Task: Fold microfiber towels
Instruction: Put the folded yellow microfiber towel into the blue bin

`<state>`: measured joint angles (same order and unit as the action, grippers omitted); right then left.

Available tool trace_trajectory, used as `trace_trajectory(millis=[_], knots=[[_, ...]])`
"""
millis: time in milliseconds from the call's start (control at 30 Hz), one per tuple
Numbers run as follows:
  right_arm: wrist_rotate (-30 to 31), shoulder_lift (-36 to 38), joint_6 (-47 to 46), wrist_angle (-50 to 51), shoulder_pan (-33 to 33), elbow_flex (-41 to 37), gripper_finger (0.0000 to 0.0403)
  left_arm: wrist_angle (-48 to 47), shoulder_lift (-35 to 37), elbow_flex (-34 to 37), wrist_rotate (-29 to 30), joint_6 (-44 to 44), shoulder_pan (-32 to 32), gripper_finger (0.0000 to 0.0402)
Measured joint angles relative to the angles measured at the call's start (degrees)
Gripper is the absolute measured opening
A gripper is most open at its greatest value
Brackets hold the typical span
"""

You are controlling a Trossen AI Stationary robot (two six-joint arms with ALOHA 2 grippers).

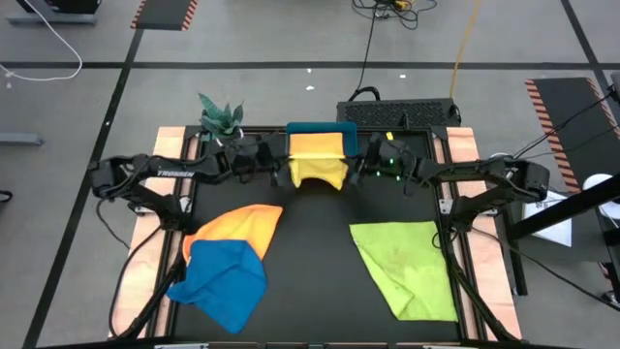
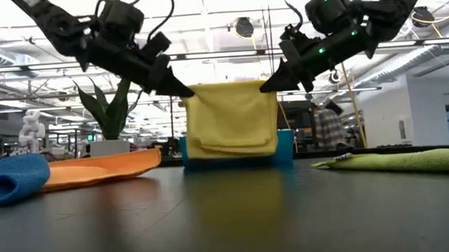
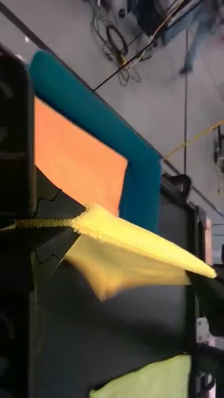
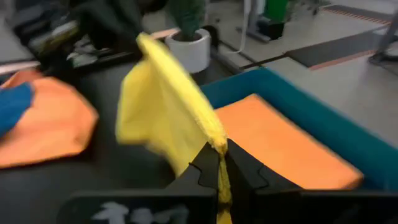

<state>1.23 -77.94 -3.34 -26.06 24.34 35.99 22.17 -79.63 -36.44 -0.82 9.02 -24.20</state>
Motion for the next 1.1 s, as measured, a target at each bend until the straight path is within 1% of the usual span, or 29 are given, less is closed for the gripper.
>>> trace_trajectory(millis=[67,133,200,267,333,500,633,767,867,1000,1100], knots=[[-0.80,-0.42,0.48,-0.37,2.41,0.46,0.0000,-0.66,-0.32,-0.84,-1.86,0.67,-1.82,0.0003],[-1.09,-1.11,1.09,-0.17,4.59,0.92,0.0000,0.04,-1.53,-2.77,-2.26,2.23,-3.36,0.0003],[-1.48,-2.13,1.77,-0.41,6.51,1.76,0.0000,-1.26,-3.09,-4.58,-2.98,3.51,-5.20,0.0003],[-1.82,-3.95,2.24,0.02,8.23,2.84,0.0000,-2.49,-5.89,-7.53,-3.65,4.90,-6.81,0.0003],[-3.07,-6.28,2.33,0.30,9.76,4.06,0.0000,-5.66,-9.12,-11.09,-5.10,5.30,-8.63,0.0003],[-3.89,-12.35,4.19,0.90,12.77,7.18,0.0000,-14.35,-18.86,-20.32,-4.72,7.28,-11.76,0.0007],[-4.26,-16.56,5.38,0.82,14.73,9.70,0.0000,-18.24,-23.95,-25.30,-3.96,7.82,-13.47,0.0004],[-6.21,-20.32,6.05,0.82,16.29,12.27,0.0000,-18.41,-25.92,-27.09,-2.43,7.82,-14.53,0.0008],[-8.40,-23.08,6.25,0.81,17.07,13.89,0.0000,-18.39,-26.17,-27.05,-1.17,7.82,-15.29,0.0013],[-9.05,-25.80,6.74,0.50,17.58,14.36,0.0003,-19.46,-26.17,-26.71,-2.72,7.54,-15.96,0.0011],[-9.05,-26.55,7.26,0.36,17.59,14.36,0.0015,-19.98,-26.17,-26.71,-3.10,7.52,-15.93,0.0010]])
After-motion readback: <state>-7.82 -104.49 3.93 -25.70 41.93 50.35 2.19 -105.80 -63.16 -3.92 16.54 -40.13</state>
